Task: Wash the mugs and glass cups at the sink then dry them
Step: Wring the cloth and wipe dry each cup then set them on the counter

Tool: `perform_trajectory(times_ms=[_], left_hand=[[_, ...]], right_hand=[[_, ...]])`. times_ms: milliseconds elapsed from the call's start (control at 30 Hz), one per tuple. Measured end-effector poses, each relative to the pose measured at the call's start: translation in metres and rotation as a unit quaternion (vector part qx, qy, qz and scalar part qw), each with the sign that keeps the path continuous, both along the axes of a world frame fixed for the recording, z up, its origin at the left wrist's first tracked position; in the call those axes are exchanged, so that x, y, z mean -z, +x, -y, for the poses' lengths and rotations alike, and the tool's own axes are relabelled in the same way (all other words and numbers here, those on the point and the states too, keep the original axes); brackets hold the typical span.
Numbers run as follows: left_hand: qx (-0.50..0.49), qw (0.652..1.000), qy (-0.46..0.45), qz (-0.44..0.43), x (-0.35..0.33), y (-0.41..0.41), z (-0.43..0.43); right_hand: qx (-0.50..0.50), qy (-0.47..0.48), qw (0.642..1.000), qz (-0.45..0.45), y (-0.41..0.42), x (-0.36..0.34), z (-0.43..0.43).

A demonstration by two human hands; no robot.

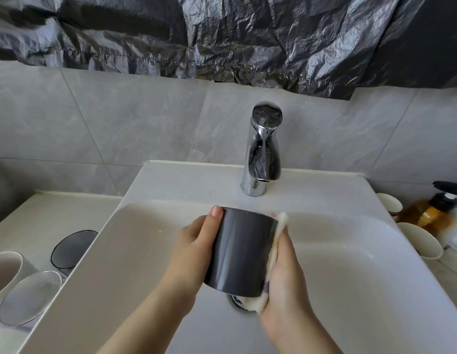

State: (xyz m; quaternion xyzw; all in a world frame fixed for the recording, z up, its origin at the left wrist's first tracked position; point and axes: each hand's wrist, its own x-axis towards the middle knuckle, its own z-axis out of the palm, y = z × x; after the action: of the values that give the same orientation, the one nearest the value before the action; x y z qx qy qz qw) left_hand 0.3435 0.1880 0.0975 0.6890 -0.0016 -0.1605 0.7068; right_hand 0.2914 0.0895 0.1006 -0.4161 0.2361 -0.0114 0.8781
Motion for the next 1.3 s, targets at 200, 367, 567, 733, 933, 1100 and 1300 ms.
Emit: perform_trajectory(times_ms=[200,367,567,733,933,1100,1300], left_hand=[[-0.032,0.997,-0.064,-0.022,0.002,-0.009,0.004],[0.017,0.987,-0.126,-0.093,0.002,0.000,-0.004],[0.003,0.985,-0.152,-0.085,0.005,0.000,0.000],[0.024,0.991,-0.127,-0.035,0.006,-0.003,0.000],[-0.054,0.988,-0.140,-0.036,0.007,0.005,-0.002],[0.030,0.983,-0.149,-0.105,0.009,0.010,-0.009],[-0.003,0.987,-0.140,-0.075,0.006,0.006,-0.007]], right_hand=[[0.047,-0.232,0.966,0.102,0.005,0.003,-0.015],[0.069,-0.093,0.985,0.128,0.006,0.005,-0.006],[0.073,-0.254,0.955,0.132,0.003,0.017,-0.010],[0.069,-0.181,0.972,0.134,0.007,0.014,-0.005],[0.100,-0.353,0.927,0.078,0.000,0.020,-0.010],[0.082,-0.238,0.962,0.108,0.003,0.007,-0.011],[-0.003,-0.182,0.982,0.045,0.000,0.003,-0.005]])
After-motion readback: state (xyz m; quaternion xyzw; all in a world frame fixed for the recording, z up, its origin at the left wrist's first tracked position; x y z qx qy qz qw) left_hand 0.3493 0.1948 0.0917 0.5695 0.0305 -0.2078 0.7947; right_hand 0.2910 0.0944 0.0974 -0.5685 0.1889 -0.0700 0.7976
